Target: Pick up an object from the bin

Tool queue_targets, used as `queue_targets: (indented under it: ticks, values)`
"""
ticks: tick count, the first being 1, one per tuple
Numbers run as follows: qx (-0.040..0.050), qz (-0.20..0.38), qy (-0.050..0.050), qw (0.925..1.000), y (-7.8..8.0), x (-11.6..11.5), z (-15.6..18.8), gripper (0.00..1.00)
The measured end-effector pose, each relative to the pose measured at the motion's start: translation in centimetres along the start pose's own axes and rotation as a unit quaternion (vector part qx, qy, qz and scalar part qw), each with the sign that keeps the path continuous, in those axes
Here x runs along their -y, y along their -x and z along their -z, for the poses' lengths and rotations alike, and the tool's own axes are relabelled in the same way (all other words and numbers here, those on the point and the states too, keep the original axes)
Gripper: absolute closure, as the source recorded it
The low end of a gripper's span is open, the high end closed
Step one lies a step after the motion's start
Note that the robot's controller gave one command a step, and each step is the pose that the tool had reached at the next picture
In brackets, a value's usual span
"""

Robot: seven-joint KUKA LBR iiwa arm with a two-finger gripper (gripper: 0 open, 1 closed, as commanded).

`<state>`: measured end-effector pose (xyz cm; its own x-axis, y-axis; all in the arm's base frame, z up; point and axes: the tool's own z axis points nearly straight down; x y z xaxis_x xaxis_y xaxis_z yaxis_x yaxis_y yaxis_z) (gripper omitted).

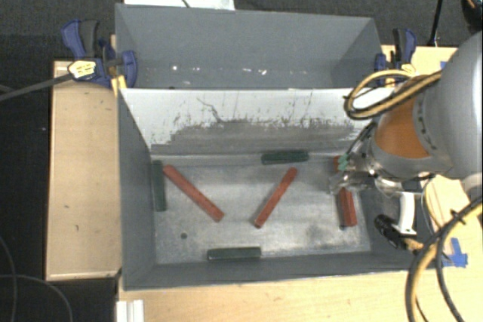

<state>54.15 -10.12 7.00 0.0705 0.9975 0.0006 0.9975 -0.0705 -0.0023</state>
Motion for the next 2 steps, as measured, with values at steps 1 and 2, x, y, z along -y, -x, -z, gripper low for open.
queue_targets:
  ticks: [1, 2]
  values:
    - [0.0006, 0.005, 0.003, 1.0, 0.04, -0.11, 5.06, 1.0]
    - [0.0009, 0.01, 0.002, 0.9999, 0.05, -0.15, 5.74, 1.0]
